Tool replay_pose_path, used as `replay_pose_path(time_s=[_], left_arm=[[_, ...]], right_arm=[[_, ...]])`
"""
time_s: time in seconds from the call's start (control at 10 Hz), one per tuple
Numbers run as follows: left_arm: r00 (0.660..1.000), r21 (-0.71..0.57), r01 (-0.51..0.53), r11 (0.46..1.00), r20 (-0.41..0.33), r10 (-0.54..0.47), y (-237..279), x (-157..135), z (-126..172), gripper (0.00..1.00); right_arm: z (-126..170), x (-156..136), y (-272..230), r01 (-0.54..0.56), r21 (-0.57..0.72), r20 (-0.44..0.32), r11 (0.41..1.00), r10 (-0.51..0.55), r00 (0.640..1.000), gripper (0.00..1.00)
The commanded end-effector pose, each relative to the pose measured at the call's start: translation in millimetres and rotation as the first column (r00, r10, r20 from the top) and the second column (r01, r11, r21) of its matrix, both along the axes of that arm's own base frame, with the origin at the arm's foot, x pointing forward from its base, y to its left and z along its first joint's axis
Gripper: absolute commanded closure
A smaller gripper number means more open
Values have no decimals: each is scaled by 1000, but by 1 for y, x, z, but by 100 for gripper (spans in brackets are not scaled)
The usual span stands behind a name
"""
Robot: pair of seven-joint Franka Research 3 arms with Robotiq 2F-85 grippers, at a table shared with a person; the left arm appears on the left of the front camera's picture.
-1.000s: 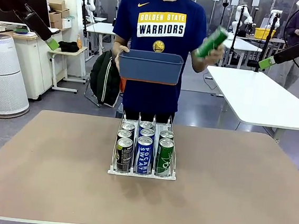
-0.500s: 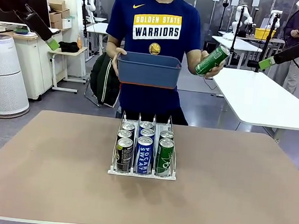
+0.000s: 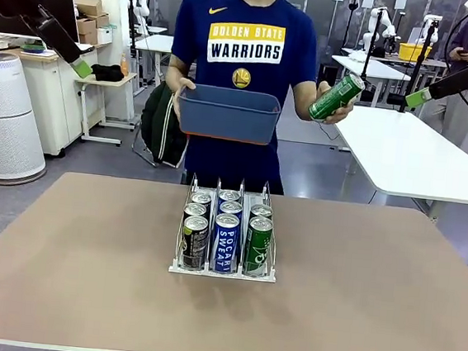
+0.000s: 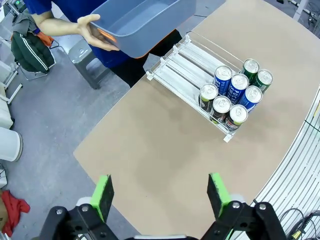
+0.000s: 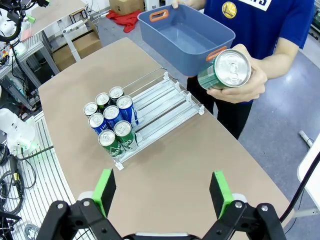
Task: Fill the beverage cans into the dispenser.
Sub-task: Pick up the Sprite handed by the human.
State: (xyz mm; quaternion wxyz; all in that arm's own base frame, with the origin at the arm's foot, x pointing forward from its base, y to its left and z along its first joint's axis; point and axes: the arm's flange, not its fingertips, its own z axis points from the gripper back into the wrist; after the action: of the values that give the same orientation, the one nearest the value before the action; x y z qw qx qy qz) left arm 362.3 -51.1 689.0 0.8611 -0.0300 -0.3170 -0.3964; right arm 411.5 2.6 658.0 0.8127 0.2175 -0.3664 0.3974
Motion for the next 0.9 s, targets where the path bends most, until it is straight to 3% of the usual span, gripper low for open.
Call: replay_pose_path(time_s=[0.0,0.8], left_arm=[[1000,2,-4,1000,-7,4,2,-4,-5,0],[1000,2,-4,1000,-7,4,2,-4,-5,0]], right_arm=[[-2,1,0,-33,22,9,999,33,999,0],[-2,1,0,-33,22,9,999,33,999,0]])
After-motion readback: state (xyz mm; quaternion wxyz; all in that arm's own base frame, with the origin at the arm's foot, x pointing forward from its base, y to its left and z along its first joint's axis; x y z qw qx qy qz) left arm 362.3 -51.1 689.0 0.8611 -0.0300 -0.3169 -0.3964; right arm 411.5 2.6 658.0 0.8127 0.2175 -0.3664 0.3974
